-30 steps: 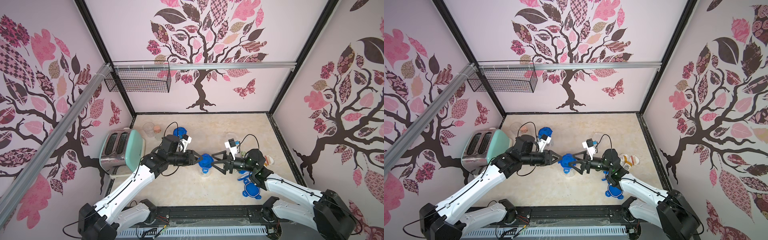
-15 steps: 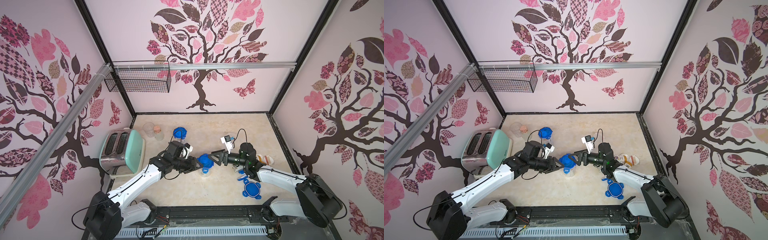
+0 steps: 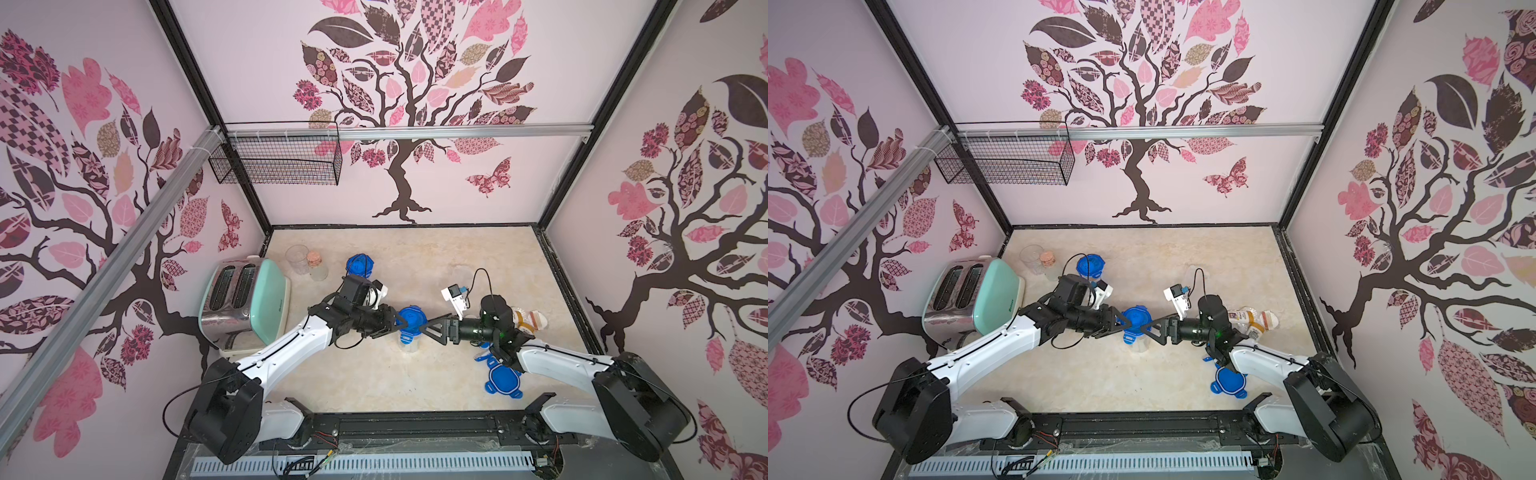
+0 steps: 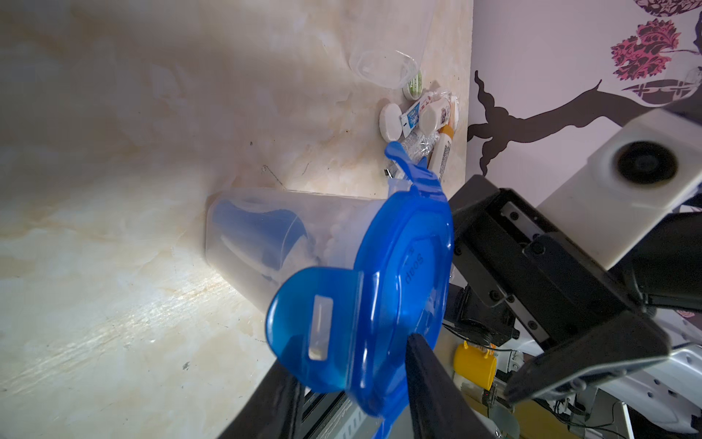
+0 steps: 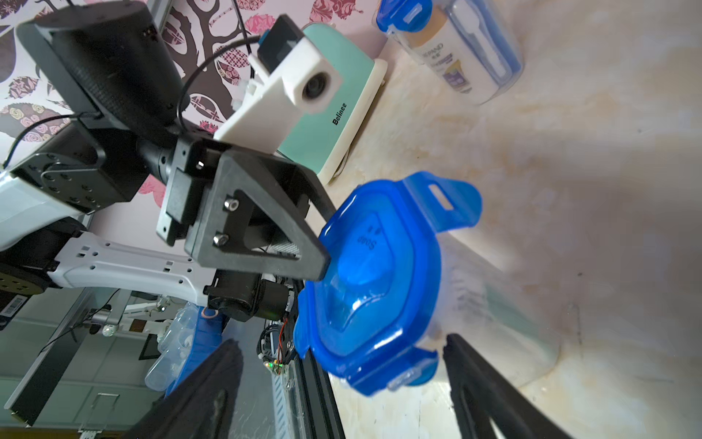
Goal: Take out toiletry kits
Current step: Adjust the container at the center of the board.
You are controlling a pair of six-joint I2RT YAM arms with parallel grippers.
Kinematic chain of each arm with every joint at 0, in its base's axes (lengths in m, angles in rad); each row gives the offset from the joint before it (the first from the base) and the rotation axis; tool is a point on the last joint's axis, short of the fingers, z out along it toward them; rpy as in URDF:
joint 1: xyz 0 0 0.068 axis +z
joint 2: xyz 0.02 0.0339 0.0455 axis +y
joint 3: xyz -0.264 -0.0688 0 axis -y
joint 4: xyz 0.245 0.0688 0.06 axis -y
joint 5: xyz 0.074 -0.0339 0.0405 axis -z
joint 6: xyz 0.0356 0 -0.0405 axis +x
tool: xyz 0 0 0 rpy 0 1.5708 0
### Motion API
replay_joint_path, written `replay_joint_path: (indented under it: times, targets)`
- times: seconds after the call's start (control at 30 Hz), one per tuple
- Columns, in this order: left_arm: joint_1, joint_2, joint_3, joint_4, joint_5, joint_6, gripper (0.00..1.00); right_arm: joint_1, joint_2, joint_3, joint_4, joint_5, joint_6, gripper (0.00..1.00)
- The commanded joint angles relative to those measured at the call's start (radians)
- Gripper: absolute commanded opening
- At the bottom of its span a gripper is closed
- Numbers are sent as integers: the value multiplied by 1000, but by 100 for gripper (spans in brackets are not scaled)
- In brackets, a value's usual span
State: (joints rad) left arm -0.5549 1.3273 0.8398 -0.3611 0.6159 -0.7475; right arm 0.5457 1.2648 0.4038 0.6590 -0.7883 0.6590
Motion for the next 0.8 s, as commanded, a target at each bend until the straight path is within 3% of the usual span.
replay_joint_path:
  times: [0.0, 0.77]
  targets:
    - [6, 41, 20, 22, -6, 33, 43, 24, -33, -10, 30, -39, 11, 86]
    - [13, 181, 83, 44, 36, 65, 41, 135, 77, 42, 209, -42, 60, 86]
